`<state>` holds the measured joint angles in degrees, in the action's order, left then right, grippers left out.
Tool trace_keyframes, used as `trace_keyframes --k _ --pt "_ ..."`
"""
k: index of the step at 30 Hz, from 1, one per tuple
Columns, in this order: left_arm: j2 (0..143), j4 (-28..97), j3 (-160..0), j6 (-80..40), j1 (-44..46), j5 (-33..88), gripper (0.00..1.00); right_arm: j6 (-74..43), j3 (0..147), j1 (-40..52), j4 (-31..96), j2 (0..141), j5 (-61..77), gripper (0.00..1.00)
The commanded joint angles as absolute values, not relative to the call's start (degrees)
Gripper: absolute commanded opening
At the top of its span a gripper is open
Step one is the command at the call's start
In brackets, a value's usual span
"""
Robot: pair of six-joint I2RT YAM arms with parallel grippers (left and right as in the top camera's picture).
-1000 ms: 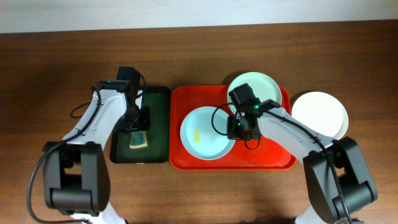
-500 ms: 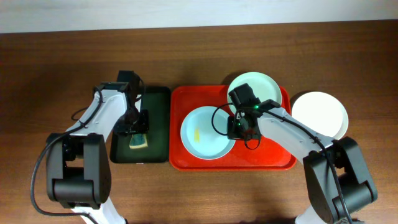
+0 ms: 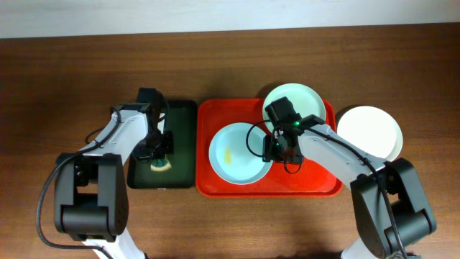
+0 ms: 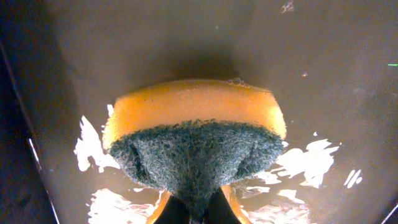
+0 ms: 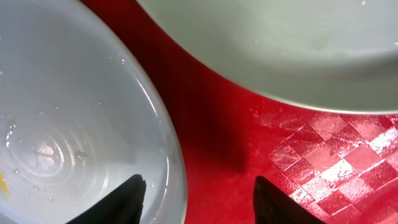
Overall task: Clean dirty plates on tray and stack at the side
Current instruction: 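Lift the sponge with the left gripper and move it over the light blue plate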
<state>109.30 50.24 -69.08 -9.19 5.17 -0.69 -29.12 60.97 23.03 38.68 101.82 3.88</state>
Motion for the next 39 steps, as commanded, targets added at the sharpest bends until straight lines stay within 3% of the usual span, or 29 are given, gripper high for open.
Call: trace_keyframes --k 1,5,12,13,14,15,20,21,24,26,28,31,34,38,39 --pt "107.92 49.93 -69.41 -8.93 4.82 0.89 0.0 -29.19 61.41 22.81 38.98 100.97 2.96 0.56" --pt "102.39 49.91 -70.46 -8.93 4.82 1.32 0.0 -29.19 61.41 22.81 40.36 100.97 2.96 0.32" --pt "85.23 49.76 -71.31 -8.88 4.99 1.3 0.0 -29.21 60.97 22.85 39.55 101.06 2.66 0.35" --pt "83.37 49.91 -71.31 -8.88 4.99 1.3 0.0 -29.23 60.8 22.85 38.7 101.21 2.74 0.3" --pt "82.15 50.11 -71.31 -8.86 4.97 1.28 0.0 -29.26 60.75 22.85 38.28 101.38 3.05 0.14" --pt "81.49 50.24 -71.31 -8.86 4.97 1.28 0.0 -29.26 60.73 22.85 38.11 101.47 4.12 0.04" --pt "82.08 50.83 -71.31 -7.97 4.97 1.3 0.0 -29.23 60.75 22.85 37.54 101.49 12.32 0.04" --pt "82.32 50.85 -71.31 -7.99 4.97 1.3 0.0 -29.23 60.75 22.85 37.67 101.49 12.23 0.08" --pt "83.18 51.05 -71.31 -6.9 4.99 1.32 0.0 -29.23 60.75 22.85 37.08 101.49 9.41 0.32" --pt "83.59 51.07 -71.31 -6.31 4.99 1.32 0.0 -29.21 60.75 22.85 35.7 101.49 6.33 0.36" --pt "83.68 51.09 -71.31 -6.28 4.97 1.32 0.0 -29.21 60.75 22.85 34.79 101.49 5.45 0.34" --pt "83.68 51.09 -71.31 -6.28 4.99 1.32 0.0 -29.23 60.73 22.87 34.74 101.49 5.61 0.12" --pt "83.68 51.07 -71.31 -5.87 4.99 1.32 0.0 -29.23 60.69 22.85 36.45 101.51 5.76 0.04" --pt "83.68 51.05 -71.31 -5.39 4.99 2.31 0.0 -29.47 60.69 22.85 37.98 101.51 5.76 0.06" --pt "83.68 51.05 -71.31 -5.13 4.99 3.05 0.0 -29.47 60.69 22.85 37.67 101.51 5.76 0.14"
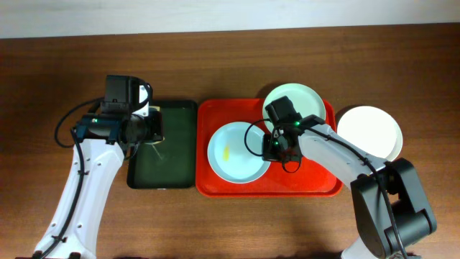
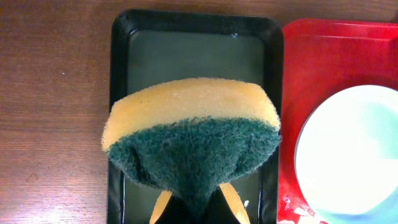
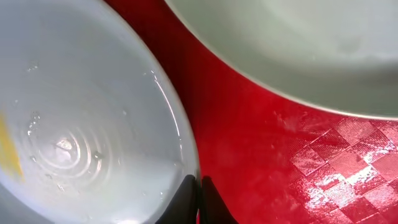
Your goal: Clean dirty plates on tray and stack at the side
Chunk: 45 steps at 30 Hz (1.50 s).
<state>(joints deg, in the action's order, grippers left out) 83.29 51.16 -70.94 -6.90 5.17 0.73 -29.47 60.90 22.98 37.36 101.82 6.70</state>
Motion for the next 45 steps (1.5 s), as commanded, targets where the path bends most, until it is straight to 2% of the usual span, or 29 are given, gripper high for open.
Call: trace_keyframes --k 1,2,4,7,11,18,26,29,35,45 --pt "83.68 51.05 -71.31 -4.73 5.08 3.44 0.0 -29.47 60.69 22.85 37.23 101.51 5.76 0.19" --pt "83.68 51.05 -71.31 -4.47 5.28 3.44 0.0 -29.45 60.69 22.85 36.32 101.51 5.72 0.24" --pt "83.68 51.05 -71.31 -4.4 5.67 3.44 0.0 -29.45 60.69 22.85 34.92 101.51 5.69 0.22" --pt "83.68 51.07 -71.31 -4.4 5.91 3.44 0.0 -29.47 60.69 22.85 34.09 101.51 5.78 0.04" --pt "84.86 51.59 -72.36 -4.43 5.89 3.44 0.0 -29.43 60.69 22.85 33.89 101.51 8.86 0.04" --pt "95.96 61.45 -83.29 -3.46 6.33 3.75 0.0 -29.43 60.66 22.85 32.56 101.51 9.02 0.04" --pt "102.06 55.88 -83.48 -3.42 13.61 10.9 0.0 -29.43 60.64 22.85 33.41 101.51 9.06 0.04" --pt "102.39 53.56 -83.46 -8.73 17.56 12.1 0.0 -29.41 60.64 22.85 33.67 101.51 10.24 0.04" --pt "105.58 51.42 -83.46 -11.55 22.92 12.05 0.0 -29.39 60.64 22.85 33.82 101.51 10.33 0.04" --pt "114.17 49.74 -83.46 -13.72 24.77 9.63 0.0 -29.39 60.64 22.85 33.8 101.51 10.31 0.04"
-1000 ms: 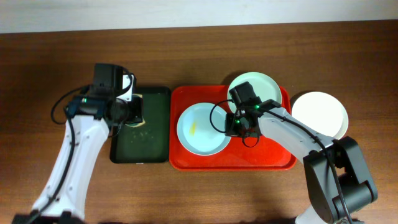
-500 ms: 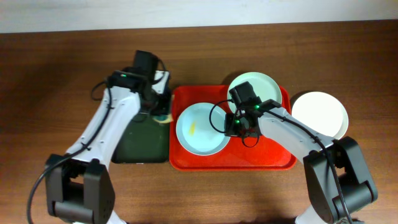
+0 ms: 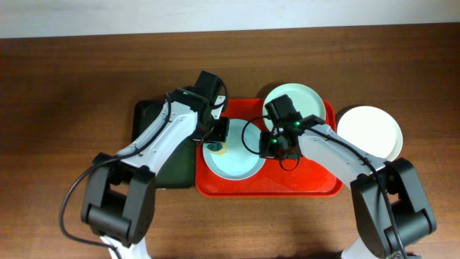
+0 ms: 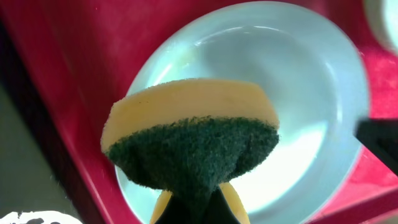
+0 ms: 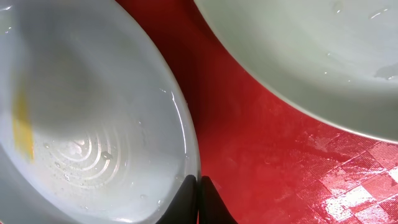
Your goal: Clean dirty plates on tray and stack at the side
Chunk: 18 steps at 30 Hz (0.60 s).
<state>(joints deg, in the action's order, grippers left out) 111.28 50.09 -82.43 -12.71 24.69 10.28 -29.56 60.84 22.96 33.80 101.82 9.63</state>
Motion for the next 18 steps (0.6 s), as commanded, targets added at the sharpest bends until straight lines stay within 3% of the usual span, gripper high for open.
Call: trace_keyframes --k 1,7,18 --pt "115.37 49.74 -83.46 -13.72 24.77 9.65 0.0 -29.39 60.64 22.85 33.8 101.51 10.31 0.04" --pt "121.75 49.71 -83.46 -13.67 26.33 10.09 0.0 -29.41 60.64 22.85 33.8 101.51 10.31 0.04" --pt "119.68 49.74 -88.2 -8.71 23.53 29.67 0.0 -29.41 60.64 22.85 33.8 101.51 10.35 0.04"
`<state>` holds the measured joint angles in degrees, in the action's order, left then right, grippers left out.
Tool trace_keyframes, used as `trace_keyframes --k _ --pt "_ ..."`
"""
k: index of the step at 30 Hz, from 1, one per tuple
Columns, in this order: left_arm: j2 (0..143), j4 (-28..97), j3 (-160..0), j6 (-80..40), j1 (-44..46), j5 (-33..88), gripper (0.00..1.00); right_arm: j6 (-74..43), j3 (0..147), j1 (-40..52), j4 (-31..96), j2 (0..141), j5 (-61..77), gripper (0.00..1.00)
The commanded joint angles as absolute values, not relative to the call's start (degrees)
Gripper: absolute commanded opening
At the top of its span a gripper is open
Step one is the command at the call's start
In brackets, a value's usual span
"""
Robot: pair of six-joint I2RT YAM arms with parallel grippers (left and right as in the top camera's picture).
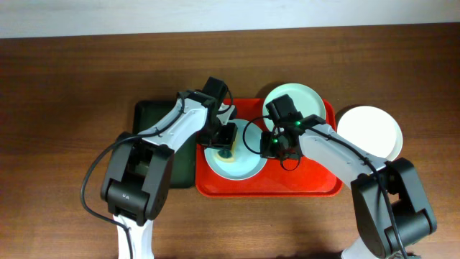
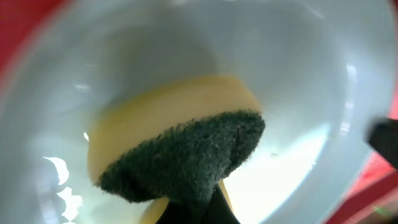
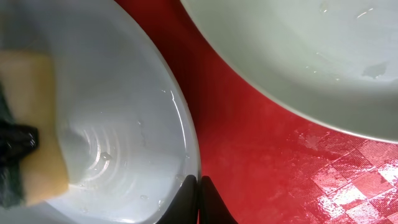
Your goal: Clean dirty plates on tray and stack at the side
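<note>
A light blue plate (image 1: 248,165) lies at the left of the red tray (image 1: 316,183). My left gripper (image 1: 224,138) is shut on a yellow sponge with a dark green scouring side (image 2: 180,137), and the sponge is pressed against the plate's inside (image 2: 298,93). My right gripper (image 3: 199,186) is shut on that plate's right rim (image 3: 186,143); the sponge (image 3: 31,143) shows at the left of this view. A pale green plate (image 1: 302,101) sits at the tray's back. A white plate (image 1: 370,133) lies on the table right of the tray.
A black tray (image 1: 162,133) holding water lies just left of the red tray, partly under my left arm. The brown wooden table (image 1: 72,79) extends all round. The green plate (image 3: 298,56) is close behind my right gripper.
The sponge was held just above the blue plate's left part; now it is down on the plate's inside, covering the yellow smear. My right gripper still pinches the rim.
First the sponge was down in the black tray in my left gripper, and my right gripper stood open astride the blue plate's rim. Then the sponge was raised over the black tray and the right gripper was shut on the rim. Then the sponge was over the plate, now on it.
</note>
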<state>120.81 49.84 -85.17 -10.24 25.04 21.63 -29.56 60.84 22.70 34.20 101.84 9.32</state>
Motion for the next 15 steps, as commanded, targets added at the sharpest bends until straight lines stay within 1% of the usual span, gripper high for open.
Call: trace_keyframes --k 1,5,10,15 --pt "118.58 49.74 -88.71 -8.71 22.9 29.5 0.0 -29.41 60.64 22.85 33.8 101.51 10.35 0.04" --pt "115.26 50.22 -89.3 -9.8 21.19 24.1 0.0 -29.39 60.64 22.85 33.87 101.51 10.87 0.04" --pt "115.5 51.88 -87.31 -9.8 22.7 14.11 0.0 -29.39 60.64 22.87 33.8 101.51 12.29 0.04" --pt "115.68 49.01 -83.42 -10.66 24.91 11.4 0.0 -29.17 60.64 22.87 33.76 101.51 13.93 0.04"
